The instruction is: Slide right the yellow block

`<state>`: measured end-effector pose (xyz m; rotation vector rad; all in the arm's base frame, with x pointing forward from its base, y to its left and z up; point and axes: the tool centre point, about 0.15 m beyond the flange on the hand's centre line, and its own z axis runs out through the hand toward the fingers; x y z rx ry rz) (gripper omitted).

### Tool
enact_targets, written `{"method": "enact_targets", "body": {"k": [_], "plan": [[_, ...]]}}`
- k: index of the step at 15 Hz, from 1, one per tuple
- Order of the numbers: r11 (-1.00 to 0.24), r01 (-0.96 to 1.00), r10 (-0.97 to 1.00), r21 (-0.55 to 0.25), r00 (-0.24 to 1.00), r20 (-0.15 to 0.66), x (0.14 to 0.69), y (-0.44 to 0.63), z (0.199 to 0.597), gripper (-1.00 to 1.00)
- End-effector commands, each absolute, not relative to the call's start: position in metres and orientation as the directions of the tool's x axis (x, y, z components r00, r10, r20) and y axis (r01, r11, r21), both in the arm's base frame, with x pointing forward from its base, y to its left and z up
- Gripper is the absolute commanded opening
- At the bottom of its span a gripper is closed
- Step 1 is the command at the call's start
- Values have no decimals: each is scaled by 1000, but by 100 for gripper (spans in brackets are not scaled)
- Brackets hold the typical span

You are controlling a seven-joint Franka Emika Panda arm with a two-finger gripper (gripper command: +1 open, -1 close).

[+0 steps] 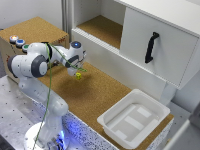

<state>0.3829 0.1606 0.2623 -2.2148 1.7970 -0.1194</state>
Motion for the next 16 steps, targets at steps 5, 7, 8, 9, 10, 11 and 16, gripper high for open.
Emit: {"method": "enact_targets", "body": {"k": [5,7,8,9,10,11,16], "plan": [[-485,-874,-873,35,481,-76,345,170,327,100],[-654,-756,-754,29,648,-104,342,172,327,100],[-761,-644,-648,72,757,-81,341,178,330,100],[-826,-557,-562,80,823,-74,339,184,332,100],[-878,-473,-477,70,877,-51,335,190,337,100],[-924,-379,-381,61,923,-45,333,198,340,100],[-994,106,103,22,987,-121,334,227,322,100]]}}
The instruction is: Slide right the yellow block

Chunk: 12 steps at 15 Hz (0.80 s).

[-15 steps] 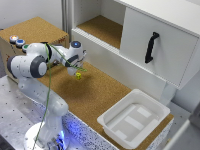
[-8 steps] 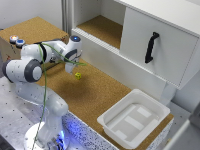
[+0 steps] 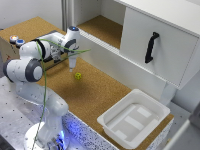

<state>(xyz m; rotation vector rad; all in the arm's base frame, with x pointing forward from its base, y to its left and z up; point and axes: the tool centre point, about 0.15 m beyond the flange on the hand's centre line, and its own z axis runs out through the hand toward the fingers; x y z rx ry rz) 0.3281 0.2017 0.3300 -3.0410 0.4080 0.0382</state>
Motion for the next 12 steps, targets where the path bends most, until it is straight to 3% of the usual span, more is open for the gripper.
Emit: {"method": "enact_targets", "body": {"k": [1,3,5,8,9,12], "plan": [[-987,163,162,0,983,-86,331,230,316,100],[-974,226,226,10,974,10,325,235,303,100],[-954,294,290,-56,955,67,325,240,290,100],[-953,286,280,-99,957,71,333,230,268,100],[-955,273,267,-115,961,67,334,226,261,-100],[-943,280,267,-181,959,93,338,221,243,-100]]}}
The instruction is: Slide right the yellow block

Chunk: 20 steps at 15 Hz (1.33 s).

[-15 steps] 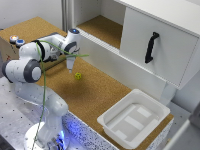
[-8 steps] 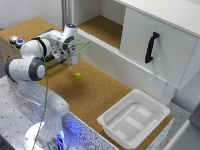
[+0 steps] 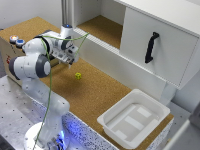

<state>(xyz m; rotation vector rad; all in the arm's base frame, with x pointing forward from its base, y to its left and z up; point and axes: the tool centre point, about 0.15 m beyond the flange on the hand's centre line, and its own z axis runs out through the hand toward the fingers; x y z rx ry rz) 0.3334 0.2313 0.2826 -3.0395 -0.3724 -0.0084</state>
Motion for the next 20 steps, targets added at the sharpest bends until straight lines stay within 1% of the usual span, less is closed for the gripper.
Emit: {"method": "enact_targets", "body": {"k": [1,5,6,10,16,20], "plan": [[-940,285,271,-191,958,96,342,222,238,-100],[-915,348,336,-203,937,94,362,237,223,-100],[-905,367,354,-217,930,99,366,241,223,-100],[-898,385,371,-212,923,104,378,242,223,-100],[-917,325,312,-230,946,93,383,208,221,-100],[-937,266,254,-227,964,80,381,182,217,-100]]}}
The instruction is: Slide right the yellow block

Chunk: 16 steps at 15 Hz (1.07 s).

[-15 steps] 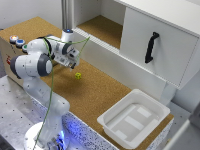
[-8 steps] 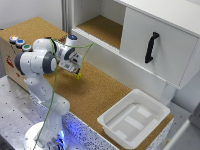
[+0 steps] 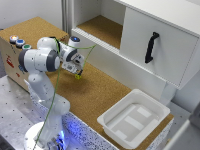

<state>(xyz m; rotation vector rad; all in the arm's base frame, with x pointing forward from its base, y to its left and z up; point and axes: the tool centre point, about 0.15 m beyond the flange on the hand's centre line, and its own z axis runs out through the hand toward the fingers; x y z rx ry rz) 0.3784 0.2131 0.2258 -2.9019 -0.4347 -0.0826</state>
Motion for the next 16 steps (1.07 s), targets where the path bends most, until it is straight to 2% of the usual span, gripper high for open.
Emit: {"method": "enact_targets", "body": {"k": [1,4,6,13,16], "plan": [[-941,253,242,-222,967,76,381,175,217,-100],[-951,239,230,-195,971,69,377,156,220,-100],[-965,215,209,-150,976,52,376,143,219,-100],[-983,148,141,-109,987,76,385,116,231,-100],[-986,139,134,-89,989,58,396,104,230,-100]]}}
